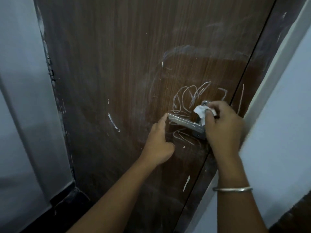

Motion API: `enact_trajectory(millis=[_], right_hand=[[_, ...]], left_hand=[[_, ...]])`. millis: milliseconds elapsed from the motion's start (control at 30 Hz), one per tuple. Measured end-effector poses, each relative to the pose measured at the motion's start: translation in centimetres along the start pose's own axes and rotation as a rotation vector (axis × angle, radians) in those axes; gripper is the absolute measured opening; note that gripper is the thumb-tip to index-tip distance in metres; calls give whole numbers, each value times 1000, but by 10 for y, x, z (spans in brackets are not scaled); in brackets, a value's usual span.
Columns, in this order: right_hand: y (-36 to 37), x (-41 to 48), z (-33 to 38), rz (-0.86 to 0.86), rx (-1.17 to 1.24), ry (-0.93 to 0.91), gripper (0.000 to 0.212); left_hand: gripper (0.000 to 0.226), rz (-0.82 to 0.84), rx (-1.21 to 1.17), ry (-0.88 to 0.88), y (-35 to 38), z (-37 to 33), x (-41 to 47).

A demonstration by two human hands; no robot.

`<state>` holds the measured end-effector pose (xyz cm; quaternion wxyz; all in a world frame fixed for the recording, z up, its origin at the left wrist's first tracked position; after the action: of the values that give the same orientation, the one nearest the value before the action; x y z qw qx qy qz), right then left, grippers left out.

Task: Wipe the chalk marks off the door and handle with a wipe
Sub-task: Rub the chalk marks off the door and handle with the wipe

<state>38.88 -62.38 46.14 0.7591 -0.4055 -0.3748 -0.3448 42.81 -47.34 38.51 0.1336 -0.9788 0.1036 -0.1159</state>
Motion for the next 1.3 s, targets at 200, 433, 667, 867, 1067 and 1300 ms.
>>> enact_trajectory(millis=[200, 433, 667, 867, 1067, 1300], right_hand=[[12, 36, 12, 685, -342, -147, 8], [33, 52, 18, 1185, -560, -185, 36], [36, 59, 16, 1229, -537, -266, 22], [47, 64, 11, 1189, -565, -265, 19], [49, 64, 11, 1126, -563, -287, 22], [50, 69, 12, 1290, -545, -291, 23]], left_hand=[[95, 37, 1, -17, -1, -1, 1], [95, 41, 42, -9, -3, -1, 2], [95, 30, 21, -12, 0, -3, 3], [97, 34, 17, -19, -1, -3, 3], [97, 33, 29, -22, -2, -3, 3], [99, 43, 40, -42, 1, -2, 1]])
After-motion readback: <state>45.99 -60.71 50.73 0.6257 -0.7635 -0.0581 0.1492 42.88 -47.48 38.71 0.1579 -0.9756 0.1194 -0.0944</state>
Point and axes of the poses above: each hand's wrist, its own x-axis towards the middle knuckle, its own y-axis out of the palm, z = x × y, the point moved 3 cm from there along x, towards the middle knuckle, and after that the axes turned 5 degrees about -y, right-handed, at the moved point
